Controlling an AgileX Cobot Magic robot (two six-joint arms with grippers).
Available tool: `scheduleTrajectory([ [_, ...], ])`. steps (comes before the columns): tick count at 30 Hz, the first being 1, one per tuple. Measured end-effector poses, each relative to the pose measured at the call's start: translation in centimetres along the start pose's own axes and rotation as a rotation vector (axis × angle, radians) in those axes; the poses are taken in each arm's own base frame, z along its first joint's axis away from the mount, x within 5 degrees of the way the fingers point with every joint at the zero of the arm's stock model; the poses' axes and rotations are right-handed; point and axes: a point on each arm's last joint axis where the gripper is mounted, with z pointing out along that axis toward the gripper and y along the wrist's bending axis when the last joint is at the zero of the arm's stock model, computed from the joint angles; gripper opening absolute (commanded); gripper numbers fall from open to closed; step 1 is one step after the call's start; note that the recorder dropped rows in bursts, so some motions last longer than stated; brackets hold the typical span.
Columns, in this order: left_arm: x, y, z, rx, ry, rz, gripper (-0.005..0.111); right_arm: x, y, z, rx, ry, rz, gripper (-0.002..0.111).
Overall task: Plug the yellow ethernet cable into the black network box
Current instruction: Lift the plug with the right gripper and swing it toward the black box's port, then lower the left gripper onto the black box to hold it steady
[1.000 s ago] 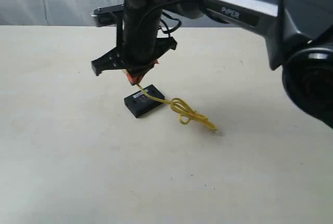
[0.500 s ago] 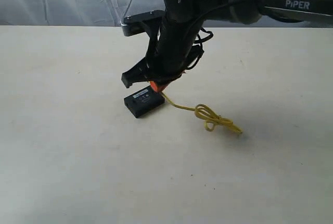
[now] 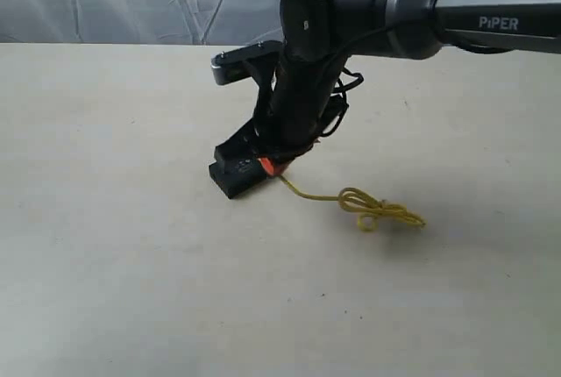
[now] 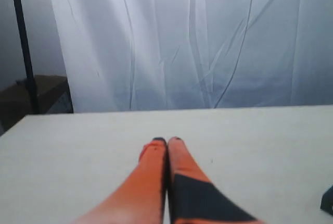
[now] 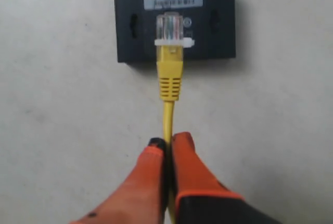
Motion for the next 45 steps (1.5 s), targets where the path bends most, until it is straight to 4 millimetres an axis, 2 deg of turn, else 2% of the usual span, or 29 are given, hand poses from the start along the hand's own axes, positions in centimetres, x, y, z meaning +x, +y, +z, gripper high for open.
scheduleTrajectory([
  [4,-1.2,0.0,-0.1,-0.004,-0.129,0.000,0.000,1.8,-0.2,1.2,0.004,0.044,0.006,-0.001],
  [10,-2.6,0.2,-0.4,-0.013,-0.295,-0.057,0.000,4.1,-0.3,1.0,0.010,0.029,-0.022,-0.001],
  [13,-3.0,0.3,-0.2,-0.011,-0.226,-0.126,0.000,5.0,-0.5,1.3,0.020,0.014,-0.032,-0.001],
  [16,-4.4,0.2,0.9,0.000,-0.081,-0.122,0.000,5.9,-0.7,2.0,0.030,0.011,-0.050,-0.001],
  [20,-7.3,0.1,4.4,0.008,0.108,-0.094,0.000,6.3,-0.8,2.4,0.034,0.006,-0.076,-0.001],
  [23,-9.1,0.2,9.2,0.016,0.285,-0.054,0.000,6.2,-0.7,2.5,0.027,-0.014,-0.070,-0.001],
  [25,-9.3,0.2,12.7,0.027,0.412,-0.015,0.000,6.1,-0.7,2.5,0.025,-0.024,-0.070,-0.001],
  [26,-8.9,0.1,15.1,0.039,0.502,0.008,0.000,6.1,-0.7,2.5,0.024,-0.026,-0.070,-0.001],
  [28,-7.8,0.0,18.5,0.059,0.621,0.039,0.000,6.1,-0.7,2.5,0.024,-0.026,-0.070,-0.001],
  [29,-6.9,-0.2,20.8,0.084,0.698,0.056,0.000,6.1,-0.7,2.5,0.024,-0.026,-0.072,-0.001],
  [31,-5.8,-0.9,23.9,0.135,0.777,0.084,0.000,6.1,-0.7,2.5,0.024,-0.026,-0.076,-0.001],
  [32,-4.2,-1.6,25.8,0.178,0.848,0.086,0.000,6.1,-0.7,2.5,0.024,-0.025,-0.085,-0.001],
  [35,-1.4,-4.1,30.0,0.328,0.954,0.107,0.000,6.2,-0.7,2.5,0.023,-0.016,-0.122,-0.001],
  [37,0.9,-6.3,32.2,0.431,1.007,0.098,0.000,6.3,-0.7,2.5,0.022,-0.005,-0.159,-0.001],
  [40,3.2,-9.4,34.6,0.561,1.039,0.125,0.000,6.4,-0.7,2.5,0.021,0.000,-0.205,-0.001],
  [45,6.1,-12.8,37.0,0.677,1.086,0.147,0.000,6.1,-0.7,2.5,0.027,-0.028,-0.225,-0.001],
])
